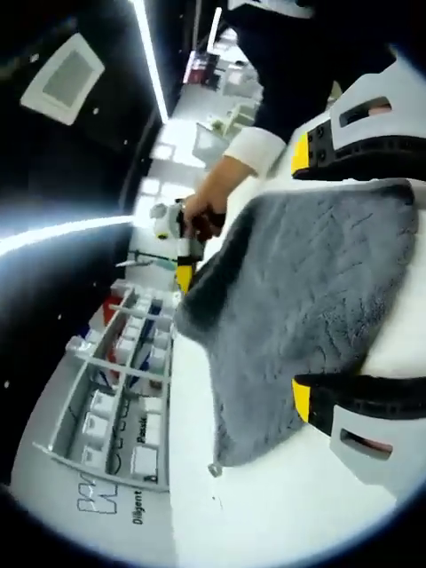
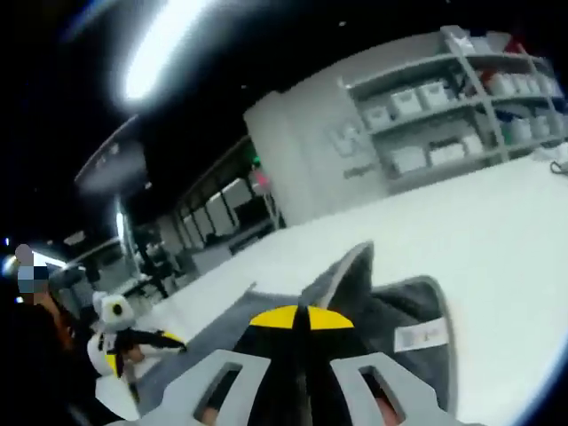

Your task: Open the folded towel by lifting each exposed corner and separating the folded layers until the towel lies flat within the target outline without major curled edges

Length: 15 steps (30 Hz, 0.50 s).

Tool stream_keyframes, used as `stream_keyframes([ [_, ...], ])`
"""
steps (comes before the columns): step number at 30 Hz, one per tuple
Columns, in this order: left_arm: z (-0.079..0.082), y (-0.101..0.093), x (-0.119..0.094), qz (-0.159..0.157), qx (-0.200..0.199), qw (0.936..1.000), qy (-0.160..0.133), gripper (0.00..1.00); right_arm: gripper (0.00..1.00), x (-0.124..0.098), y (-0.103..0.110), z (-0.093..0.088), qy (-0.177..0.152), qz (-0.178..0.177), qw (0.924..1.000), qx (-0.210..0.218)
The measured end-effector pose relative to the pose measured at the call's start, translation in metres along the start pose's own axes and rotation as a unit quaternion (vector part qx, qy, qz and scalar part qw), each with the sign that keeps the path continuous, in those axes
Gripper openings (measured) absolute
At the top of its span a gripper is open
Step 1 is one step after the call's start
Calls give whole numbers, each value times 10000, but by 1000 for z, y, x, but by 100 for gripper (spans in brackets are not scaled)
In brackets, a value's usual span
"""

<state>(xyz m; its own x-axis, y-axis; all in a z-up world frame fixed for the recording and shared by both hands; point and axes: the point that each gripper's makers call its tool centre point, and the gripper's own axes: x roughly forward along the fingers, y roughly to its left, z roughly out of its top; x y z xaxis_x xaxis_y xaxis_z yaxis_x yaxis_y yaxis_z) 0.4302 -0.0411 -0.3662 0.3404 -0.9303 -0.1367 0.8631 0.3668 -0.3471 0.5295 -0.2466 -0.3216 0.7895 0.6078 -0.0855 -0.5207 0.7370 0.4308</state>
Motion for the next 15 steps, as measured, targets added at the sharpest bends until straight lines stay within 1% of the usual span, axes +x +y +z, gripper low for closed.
stream_keyframes([
  [1,6,-1,-2,-54,-252,9995,-184,92,0,-1,7,-2,-5,71,9999,72],
  [2,8,-1,-2,-63,-309,9992,-226,93,0,0,7,-2,-9,71,9999,75],
  [3,11,0,-4,-87,-424,9985,-328,94,0,0,10,-2,-19,97,9999,82],
  [6,18,5,-9,-80,-482,9976,-484,94,0,4,11,-1,-59,100,9998,139],
  [8,21,8,-9,-1,-344,9980,-524,93,0,6,13,-1,-76,169,9996,232],
  [10,20,5,-10,76,-85,9985,-542,91,0,7,16,-1,-78,215,9993,281],
  [11,20,3,-10,67,34,9985,-535,90,0,8,17,-1,-84,227,9993,291],
  [13,21,1,-11,63,127,9985,-534,87,0,7,20,-2,-68,257,9993,273],
  [15,22,-3,-11,36,248,9983,-533,88,0,8,21,-2,-57,251,9994,249],
])
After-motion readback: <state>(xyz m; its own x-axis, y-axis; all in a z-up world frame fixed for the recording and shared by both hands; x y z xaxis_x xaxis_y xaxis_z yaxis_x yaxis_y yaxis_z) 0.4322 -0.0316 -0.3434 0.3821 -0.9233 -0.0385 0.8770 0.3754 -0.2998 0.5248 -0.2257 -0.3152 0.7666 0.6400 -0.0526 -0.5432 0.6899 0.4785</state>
